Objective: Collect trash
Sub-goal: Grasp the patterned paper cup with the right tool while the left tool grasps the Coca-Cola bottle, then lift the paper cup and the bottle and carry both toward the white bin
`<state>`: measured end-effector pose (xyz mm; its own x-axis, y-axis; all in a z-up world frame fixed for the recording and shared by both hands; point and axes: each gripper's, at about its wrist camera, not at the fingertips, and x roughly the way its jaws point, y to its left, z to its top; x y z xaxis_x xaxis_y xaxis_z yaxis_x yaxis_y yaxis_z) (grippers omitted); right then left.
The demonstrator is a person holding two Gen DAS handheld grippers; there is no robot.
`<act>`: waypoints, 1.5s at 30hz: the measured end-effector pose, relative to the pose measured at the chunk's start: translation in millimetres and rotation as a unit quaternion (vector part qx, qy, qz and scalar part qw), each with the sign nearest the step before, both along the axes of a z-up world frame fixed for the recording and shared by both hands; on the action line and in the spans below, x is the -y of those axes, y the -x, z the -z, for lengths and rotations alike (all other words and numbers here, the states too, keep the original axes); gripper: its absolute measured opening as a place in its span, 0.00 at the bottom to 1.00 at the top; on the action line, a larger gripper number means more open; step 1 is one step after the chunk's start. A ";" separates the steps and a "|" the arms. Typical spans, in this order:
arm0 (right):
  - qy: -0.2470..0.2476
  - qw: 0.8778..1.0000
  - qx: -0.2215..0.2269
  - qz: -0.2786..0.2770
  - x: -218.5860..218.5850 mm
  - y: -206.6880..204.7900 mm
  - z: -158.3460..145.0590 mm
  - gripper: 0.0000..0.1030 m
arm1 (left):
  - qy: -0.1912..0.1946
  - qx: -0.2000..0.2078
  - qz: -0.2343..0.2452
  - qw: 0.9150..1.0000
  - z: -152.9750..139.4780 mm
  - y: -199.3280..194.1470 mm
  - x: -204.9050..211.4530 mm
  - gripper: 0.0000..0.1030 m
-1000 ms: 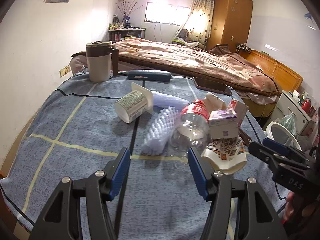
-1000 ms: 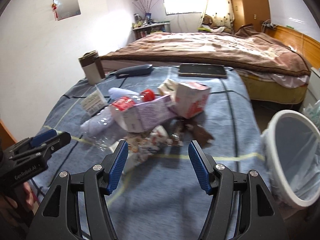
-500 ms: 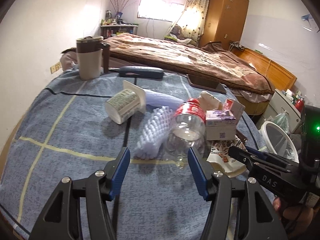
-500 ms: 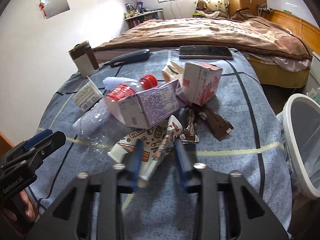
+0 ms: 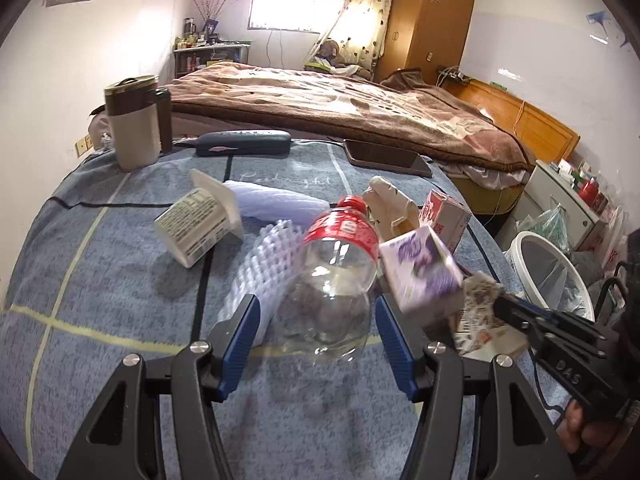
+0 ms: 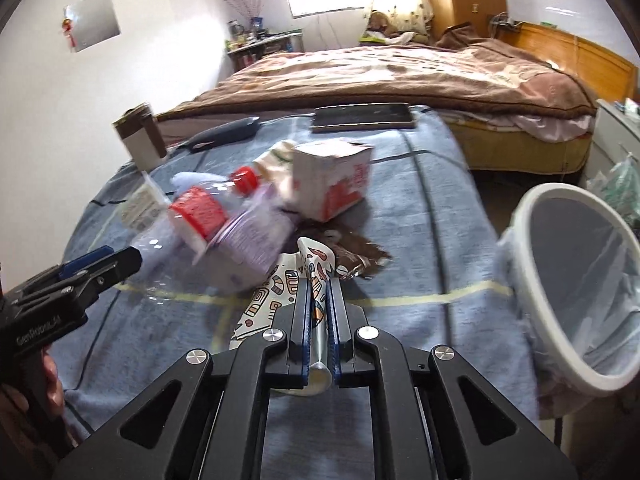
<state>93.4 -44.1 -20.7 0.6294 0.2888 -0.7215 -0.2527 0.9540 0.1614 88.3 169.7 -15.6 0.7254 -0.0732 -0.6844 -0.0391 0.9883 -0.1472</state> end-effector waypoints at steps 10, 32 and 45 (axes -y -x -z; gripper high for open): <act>-0.009 0.999 0.005 0.035 29.6 3.9 -3.2 0.09 | -0.015 -0.016 0.020 1.000 4.0 -30.5 18.6 0.60; -0.029 0.999 -0.002 0.040 45.0 -0.7 -0.9 0.09 | -0.007 -0.055 0.032 0.998 16.2 -77.1 34.2 0.65; -0.034 0.999 0.001 0.037 46.2 -0.2 -2.9 0.09 | -0.001 -0.055 0.015 0.998 18.0 -81.3 32.0 0.62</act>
<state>93.6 -90.3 -17.7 0.6523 0.2891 -0.7007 -0.1816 0.9571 0.2258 169.6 137.7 -33.6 0.6435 -0.0916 -0.7599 -0.0260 0.9896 -0.1413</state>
